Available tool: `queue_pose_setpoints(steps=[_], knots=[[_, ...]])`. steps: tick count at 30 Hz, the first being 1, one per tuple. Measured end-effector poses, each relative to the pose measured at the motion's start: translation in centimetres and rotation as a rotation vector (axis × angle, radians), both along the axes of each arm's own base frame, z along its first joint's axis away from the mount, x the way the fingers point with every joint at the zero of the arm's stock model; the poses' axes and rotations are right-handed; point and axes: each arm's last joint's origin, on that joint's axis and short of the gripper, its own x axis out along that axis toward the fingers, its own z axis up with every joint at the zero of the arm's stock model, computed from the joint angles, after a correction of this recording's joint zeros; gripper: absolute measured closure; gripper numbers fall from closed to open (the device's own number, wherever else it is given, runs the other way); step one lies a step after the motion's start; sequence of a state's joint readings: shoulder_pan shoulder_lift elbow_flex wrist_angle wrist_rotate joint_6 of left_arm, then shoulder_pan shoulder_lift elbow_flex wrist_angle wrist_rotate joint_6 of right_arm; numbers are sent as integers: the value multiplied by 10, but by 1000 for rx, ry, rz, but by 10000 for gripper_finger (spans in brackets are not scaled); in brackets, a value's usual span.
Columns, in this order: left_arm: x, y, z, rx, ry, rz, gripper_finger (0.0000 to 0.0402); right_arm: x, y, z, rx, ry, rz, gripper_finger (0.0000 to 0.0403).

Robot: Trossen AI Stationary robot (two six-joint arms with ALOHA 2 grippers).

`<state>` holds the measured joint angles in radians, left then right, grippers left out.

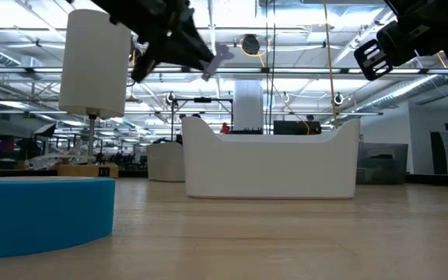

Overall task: Pick and place Stapler, Stapler remover, tape
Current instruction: Put the purple staple remover into the white bin

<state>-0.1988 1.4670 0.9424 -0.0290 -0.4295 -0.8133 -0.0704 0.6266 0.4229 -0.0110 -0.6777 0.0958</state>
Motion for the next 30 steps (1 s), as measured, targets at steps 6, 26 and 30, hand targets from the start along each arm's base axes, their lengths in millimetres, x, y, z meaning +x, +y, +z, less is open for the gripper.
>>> queue_pose_setpoints(steps=[6, 26, 30], knots=[[23, 0, -23, -32, 30, -41, 367, 0, 0, 0, -8, -6, 2, 289], [111, 8, -46, 25, 474, -92, 365, -2, 0, -7, 67, 122, -16, 289], [113, 12, -52, 9, 494, -84, 364, -4, 0, -10, 71, 159, -17, 289]])
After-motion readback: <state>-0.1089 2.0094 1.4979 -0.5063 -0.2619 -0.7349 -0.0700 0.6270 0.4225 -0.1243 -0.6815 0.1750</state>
